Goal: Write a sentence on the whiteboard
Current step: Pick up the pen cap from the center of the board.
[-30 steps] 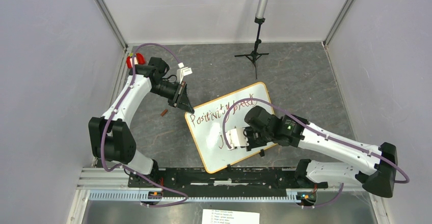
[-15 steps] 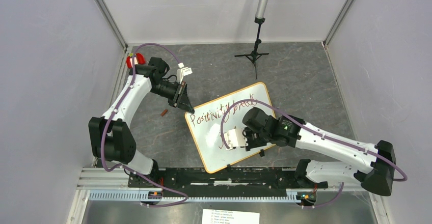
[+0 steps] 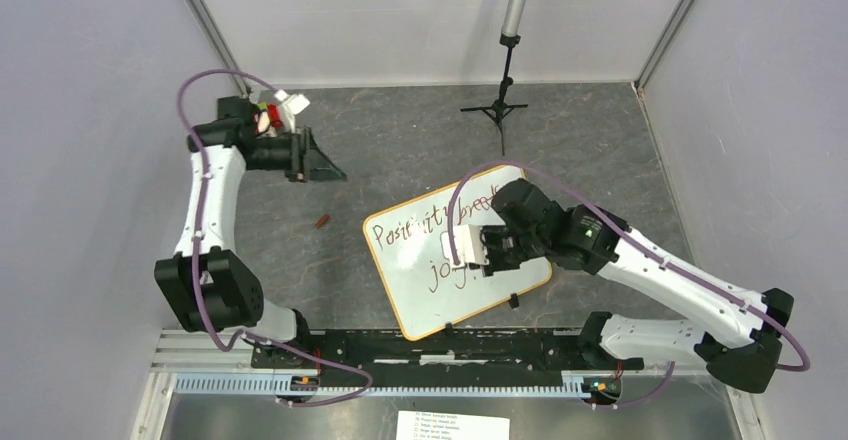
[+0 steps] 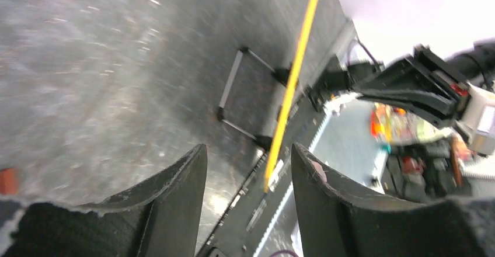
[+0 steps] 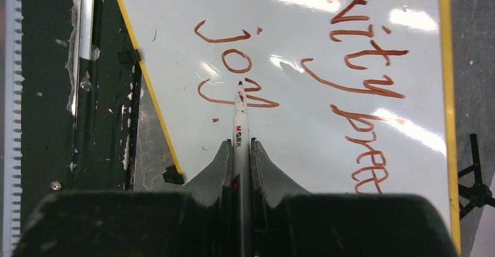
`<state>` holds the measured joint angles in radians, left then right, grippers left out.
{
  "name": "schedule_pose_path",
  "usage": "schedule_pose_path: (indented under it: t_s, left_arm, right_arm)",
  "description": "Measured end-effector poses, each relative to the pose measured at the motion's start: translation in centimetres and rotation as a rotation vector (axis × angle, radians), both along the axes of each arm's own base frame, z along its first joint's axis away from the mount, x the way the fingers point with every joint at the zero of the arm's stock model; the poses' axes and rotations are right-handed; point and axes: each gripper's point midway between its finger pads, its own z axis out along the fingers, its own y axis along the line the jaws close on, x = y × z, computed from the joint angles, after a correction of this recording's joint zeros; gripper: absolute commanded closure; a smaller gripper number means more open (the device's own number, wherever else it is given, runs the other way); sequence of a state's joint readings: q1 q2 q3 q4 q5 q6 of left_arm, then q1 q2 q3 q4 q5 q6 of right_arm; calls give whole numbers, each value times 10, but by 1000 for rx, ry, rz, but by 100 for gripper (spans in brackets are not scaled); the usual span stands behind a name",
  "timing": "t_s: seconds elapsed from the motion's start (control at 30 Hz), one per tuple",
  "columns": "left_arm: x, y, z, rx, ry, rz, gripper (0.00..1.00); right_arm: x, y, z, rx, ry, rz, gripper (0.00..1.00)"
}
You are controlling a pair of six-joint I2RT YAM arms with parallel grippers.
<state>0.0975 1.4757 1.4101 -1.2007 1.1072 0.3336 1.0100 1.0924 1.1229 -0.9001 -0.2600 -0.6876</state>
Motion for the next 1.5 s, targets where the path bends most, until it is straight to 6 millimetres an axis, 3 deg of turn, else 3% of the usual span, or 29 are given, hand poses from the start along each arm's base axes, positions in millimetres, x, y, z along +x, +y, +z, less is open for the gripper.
schedule_pose_path:
  t_s: [0.1, 0.17, 0.3, 0.47, 0.77, 1.03, 1.33, 1.5]
  left_arm:
    - [17, 38, 5, 62, -49, 132, 40]
    - [21, 57, -6, 147, -51, 176, 41]
    - [16, 86, -48, 353, -24, 191, 42]
    - [-10, 108, -113, 519, 65, 136, 42]
    - [-7, 125, -169, 685, -9, 63, 43]
    - [12, 131, -207, 776, -47, 22, 44]
    - [28, 124, -234, 832, -71, -32, 49]
    - [38, 120, -236, 907, -131, -52, 65]
  right_arm:
    - [10, 2, 15, 53, 20, -54, 100]
    - [21, 4, 29, 97, 20, -102, 100]
    - [47, 9, 55, 191, 7, -201, 100]
    - [70, 11, 67, 249, 25, -297, 100]
    - [97, 18, 84, 314, 57, -370, 100]
    - [109, 19, 89, 335, 81, -396, 100]
    - [112, 17, 86, 333, 95, -416, 100]
    - [114, 18, 84, 327, 98, -421, 100]
